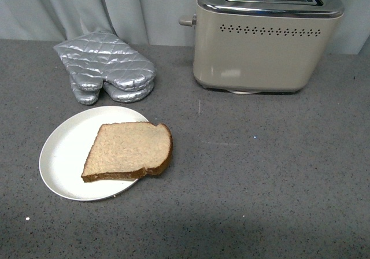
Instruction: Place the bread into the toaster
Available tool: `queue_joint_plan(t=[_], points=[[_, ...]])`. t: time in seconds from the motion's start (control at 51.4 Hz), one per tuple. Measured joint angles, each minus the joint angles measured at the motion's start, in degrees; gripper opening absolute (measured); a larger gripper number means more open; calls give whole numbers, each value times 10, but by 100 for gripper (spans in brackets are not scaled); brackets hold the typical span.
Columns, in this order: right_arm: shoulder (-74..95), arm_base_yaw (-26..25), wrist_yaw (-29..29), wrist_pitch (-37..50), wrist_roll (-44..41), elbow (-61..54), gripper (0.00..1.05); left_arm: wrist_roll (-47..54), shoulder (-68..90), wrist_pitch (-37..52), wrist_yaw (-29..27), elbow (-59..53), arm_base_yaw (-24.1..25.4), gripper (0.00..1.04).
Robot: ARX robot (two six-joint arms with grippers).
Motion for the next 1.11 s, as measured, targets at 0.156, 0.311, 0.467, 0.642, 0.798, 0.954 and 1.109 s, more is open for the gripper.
queue_joint_plan(t=[0.156,0.311,0.467,0.642,0.798,0.954,1.109], points=[[0,0,0,0,0,0,95,-41,166,98,73,24,28,98],[0,0,0,0,0,0,95,-24,350,196,130,66,73,98],[0,0,0,0,0,0,95,21,529,250,164,118,97,98],[0,0,0,0,0,0,95,69,669,255,175,186,109,98],[0,0,0,0,0,0,95,110,790,249,183,262,117,98],[0,0,0,0,0,0,95,125,848,246,185,297,117,98],[0,0,0,0,0,0,95,128,903,251,185,331,104,98]])
